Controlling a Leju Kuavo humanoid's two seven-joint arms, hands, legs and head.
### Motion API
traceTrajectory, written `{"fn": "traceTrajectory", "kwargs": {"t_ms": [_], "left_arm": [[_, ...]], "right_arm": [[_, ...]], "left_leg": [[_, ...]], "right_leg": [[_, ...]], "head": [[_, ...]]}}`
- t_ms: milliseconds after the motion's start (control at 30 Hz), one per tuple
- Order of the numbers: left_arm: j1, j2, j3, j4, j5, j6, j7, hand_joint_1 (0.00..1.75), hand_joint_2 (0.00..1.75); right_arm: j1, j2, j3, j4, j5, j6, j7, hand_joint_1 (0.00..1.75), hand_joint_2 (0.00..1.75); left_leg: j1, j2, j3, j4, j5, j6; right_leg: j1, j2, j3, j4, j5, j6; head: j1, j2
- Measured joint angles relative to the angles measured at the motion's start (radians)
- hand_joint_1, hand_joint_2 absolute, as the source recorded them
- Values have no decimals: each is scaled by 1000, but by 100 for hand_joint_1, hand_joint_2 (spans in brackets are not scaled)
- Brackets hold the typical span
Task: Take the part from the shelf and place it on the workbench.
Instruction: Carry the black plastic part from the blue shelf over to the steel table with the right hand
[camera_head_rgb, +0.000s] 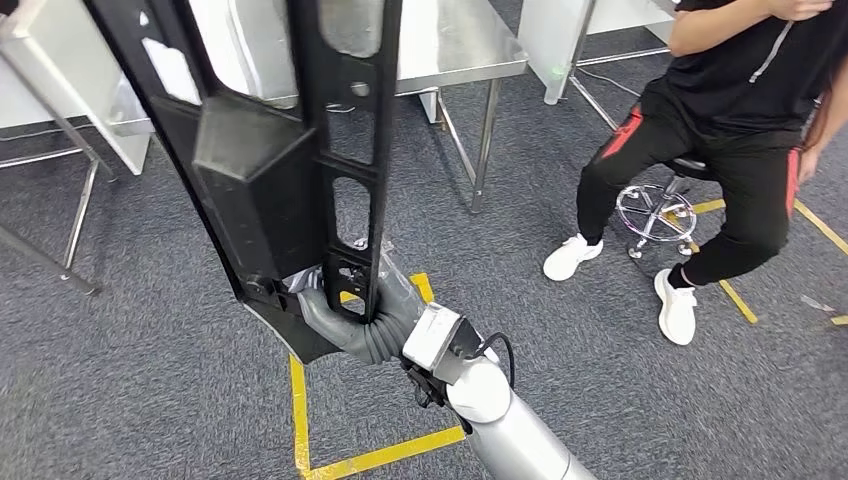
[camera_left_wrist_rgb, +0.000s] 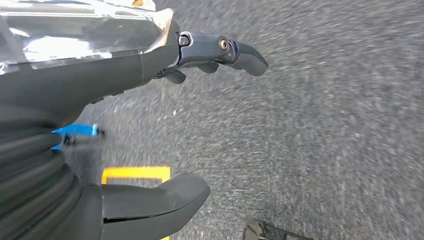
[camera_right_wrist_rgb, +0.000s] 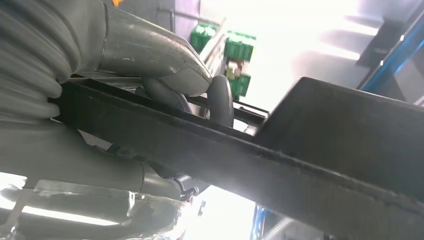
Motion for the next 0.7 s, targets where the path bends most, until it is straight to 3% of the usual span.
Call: {"fn": "traceTrajectory", "kwargs": {"t_ms": [100, 167, 233, 300, 367, 433, 467, 500, 533, 600, 633, 700], "left_arm": [[1, 0, 3, 0, 1, -1, -2, 0, 175], [-1, 0, 4, 0, 2, -3, -4, 0, 175], [-1, -1, 5, 0, 2, -9, -7, 0, 175], [-2, -2, 6, 0, 2, -13, -11, 0, 175], [-5, -3, 7, 0, 2, -18, -14, 0, 175], [-6, -3, 7, 0, 2, -24, -17, 0, 175], [-6, -3, 7, 0, 2, -27, -19, 0, 175], [-6, -3, 7, 0, 1, -29, -19, 0, 175], [-6, -3, 7, 0, 1, -31, -19, 0, 175], [-7, -4, 7, 0, 0, -31, -20, 0, 175], [-7, -4, 7, 0, 0, -31, -20, 0, 175], [-6, -2, 7, 0, 0, -31, -20, 0, 175]], "right_arm": [[0, 3, 0, 1, -1, 0, 0, 175, 175], [-2, 7, -3, 2, -2, 1, 0, 175, 175], [-4, 10, -5, 2, -2, 1, 0, 175, 175], [-7, 13, -6, 4, -2, 2, 0, 175, 175], [-9, 13, -8, 5, -2, 2, 0, 175, 175], [-10, 10, -9, 10, -3, 2, 0, 175, 175], [-10, 8, -9, 13, -3, 2, 0, 175, 175], [-10, 8, -10, 16, -3, 2, 0, 175, 175], [-10, 8, -10, 18, -3, 2, 0, 175, 175], [-12, 9, -12, 21, -3, 2, 0, 175, 175], [-13, 9, -12, 22, -3, 2, 1, 175, 175], [-14, 12, -13, 23, -3, 2, 1, 175, 175]], "left_leg": [[0, 19, 108, -174, 71, 5], [-5, 28, 149, -245, 84, 14], [-11, 23, 149, -253, 83, 26], [-9, 18, 151, -258, 87, 39], [-4, 13, 153, -262, 91, 49], [-4, 4, 151, -262, 92, 53], [-4, -1, 151, -262, 92, 53], [-3, -6, 152, -262, 92, 53], [-2, -11, 153, -261, 92, 52], [-2, -20, 155, -260, 91, 46], [-4, -23, 154, -258, 90, 41], [-8, -27, 150, -256, 89, 38]], "right_leg": [[5, -14, 0, 2, -2, 4], [13, -18, -1, 4, -4, 13], [15, -22, -1, 1, -4, 23], [10, -9, -11, 20, -16, 32], [6, 18, -56, 112, -60, 31], [4, 30, -121, 245, -109, 29], [3, 32, -141, 282, -116, 33], [2, 33, -143, 283, -109, 40], [0, 33, -126, 243, -87, 50], [-4, 35, -60, 103, -31, 65], [-5, 37, -34, 48, -11, 65], [-6, 40, -16, 7, 3, 56]], "head": [[0, 0], [2, 0], [4, 0], [4, 0], [5, 0], [6, 0], [6, 0], [6, 0], [6, 0], [6, 0], [6, 0], [5, 0]]}}
